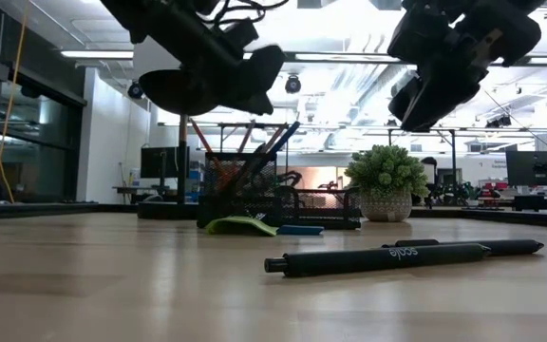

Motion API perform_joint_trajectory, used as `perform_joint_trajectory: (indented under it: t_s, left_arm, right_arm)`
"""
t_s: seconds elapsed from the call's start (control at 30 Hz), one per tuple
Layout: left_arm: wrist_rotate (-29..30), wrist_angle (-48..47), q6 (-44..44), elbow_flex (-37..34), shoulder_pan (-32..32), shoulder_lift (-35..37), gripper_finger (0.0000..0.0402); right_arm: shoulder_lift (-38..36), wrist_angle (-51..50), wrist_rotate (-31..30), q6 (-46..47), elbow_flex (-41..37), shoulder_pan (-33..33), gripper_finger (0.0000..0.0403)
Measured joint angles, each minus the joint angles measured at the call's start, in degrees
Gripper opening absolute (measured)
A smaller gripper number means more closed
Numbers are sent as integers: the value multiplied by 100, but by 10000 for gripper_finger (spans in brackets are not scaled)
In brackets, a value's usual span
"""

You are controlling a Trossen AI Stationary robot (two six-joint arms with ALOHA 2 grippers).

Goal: Pick and place office supplies into organizer
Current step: Put the bottom black pen into the top left side of the desk organizer

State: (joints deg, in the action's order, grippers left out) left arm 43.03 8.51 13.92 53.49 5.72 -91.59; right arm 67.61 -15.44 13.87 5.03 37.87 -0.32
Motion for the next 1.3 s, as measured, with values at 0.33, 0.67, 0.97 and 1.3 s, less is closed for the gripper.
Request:
perform_joint_trajectory:
  t_s: [0.33, 0.67, 0.97, 1.3]
  left_arm:
    - [-953, 178, -3, 0, -771, 311, 88]
    - [-1504, -225, 811, 2, -1892, 341, 85]
    - [-1504, -270, 1322, 2, -2467, 341, 85]
    - [-1776, 78, 2278, 2, -2937, 334, 85]
  right_arm:
    - [-1000, -1039, 1, 395, 0, 69, 0]
    - [-1374, -1019, 330, 1754, 2, 761, 0]
    - [-1363, 1604, 316, 3096, 7, 1263, 1]
    - [-1083, 1945, 41, 3090, 8, 1594, 71]
